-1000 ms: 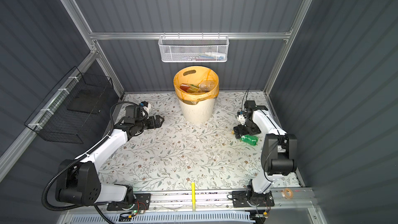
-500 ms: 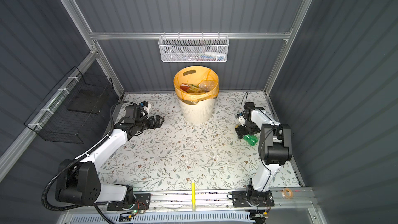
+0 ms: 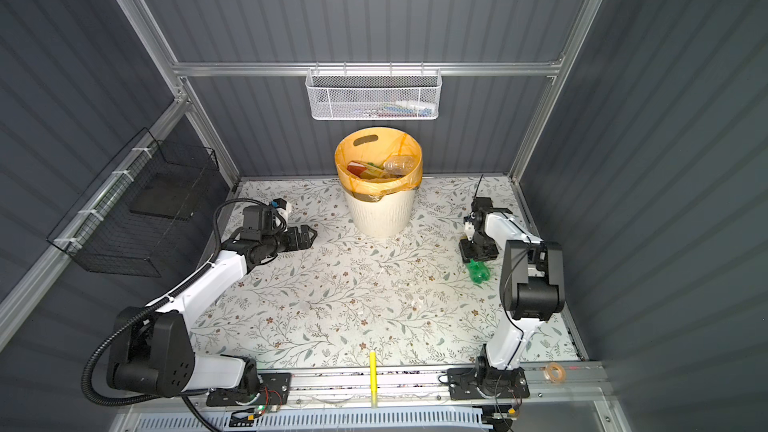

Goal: Throw the plastic bottles in the bin

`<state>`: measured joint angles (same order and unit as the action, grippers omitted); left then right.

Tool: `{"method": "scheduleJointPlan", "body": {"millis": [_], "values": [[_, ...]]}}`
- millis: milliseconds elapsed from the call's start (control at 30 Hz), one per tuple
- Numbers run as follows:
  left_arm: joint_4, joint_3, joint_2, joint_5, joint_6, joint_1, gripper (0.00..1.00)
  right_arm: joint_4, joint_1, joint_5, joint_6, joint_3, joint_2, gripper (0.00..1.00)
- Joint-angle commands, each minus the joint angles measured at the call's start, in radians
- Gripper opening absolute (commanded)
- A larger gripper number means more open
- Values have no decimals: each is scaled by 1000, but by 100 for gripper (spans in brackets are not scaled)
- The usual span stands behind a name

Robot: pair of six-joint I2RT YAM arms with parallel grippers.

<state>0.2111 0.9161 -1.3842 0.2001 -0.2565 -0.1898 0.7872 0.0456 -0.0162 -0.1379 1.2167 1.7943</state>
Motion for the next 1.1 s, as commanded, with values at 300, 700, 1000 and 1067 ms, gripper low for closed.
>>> {"method": "scheduleJointPlan", "body": {"millis": [300,700,1000,1067], "values": [[-37,-50,23,21,-44,2,95,-327,50,264,623,-397,-420,54],[-83,-83,25,22,-89,-5,94,-413,64,342,853,-488,-634,57],[-93,-79,54,8,-124,-25,96,-137,-161,488,986,966,-119,99],[-68,-69,90,-15,-115,-30,99,-30,-152,467,986,1233,7,99]]}}
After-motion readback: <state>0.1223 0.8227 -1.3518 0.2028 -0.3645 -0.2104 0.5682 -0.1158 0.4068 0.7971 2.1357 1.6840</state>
